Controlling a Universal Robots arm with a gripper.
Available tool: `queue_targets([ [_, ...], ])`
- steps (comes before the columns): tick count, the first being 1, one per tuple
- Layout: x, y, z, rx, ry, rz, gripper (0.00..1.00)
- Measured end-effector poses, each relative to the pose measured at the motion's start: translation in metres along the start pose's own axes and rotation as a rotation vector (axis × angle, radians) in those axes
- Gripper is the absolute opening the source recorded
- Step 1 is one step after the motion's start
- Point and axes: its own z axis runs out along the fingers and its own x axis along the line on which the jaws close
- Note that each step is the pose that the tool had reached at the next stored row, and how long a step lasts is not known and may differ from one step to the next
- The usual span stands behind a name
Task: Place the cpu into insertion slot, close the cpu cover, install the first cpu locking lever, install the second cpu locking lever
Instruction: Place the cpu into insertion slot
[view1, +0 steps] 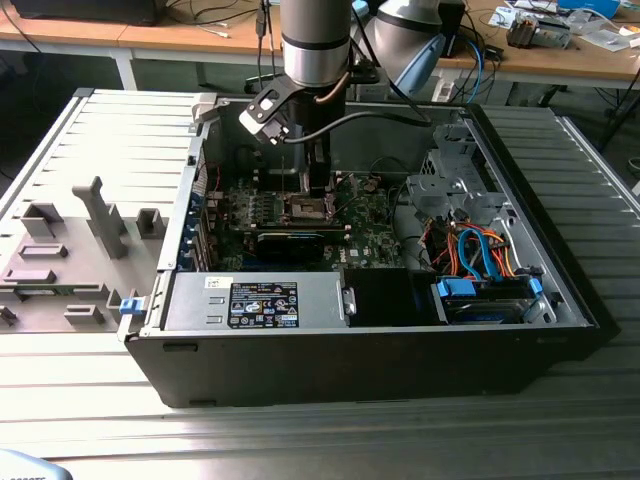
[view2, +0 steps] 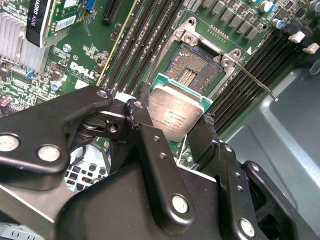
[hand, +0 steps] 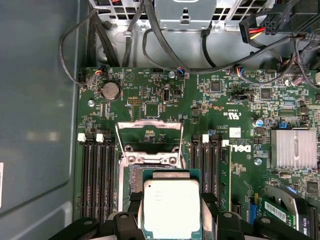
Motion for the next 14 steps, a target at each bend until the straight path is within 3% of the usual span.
queue_targets([
  [14,0.0000,-0.0008,0.0020,0.0000,0.0000,0.000,0.55],
])
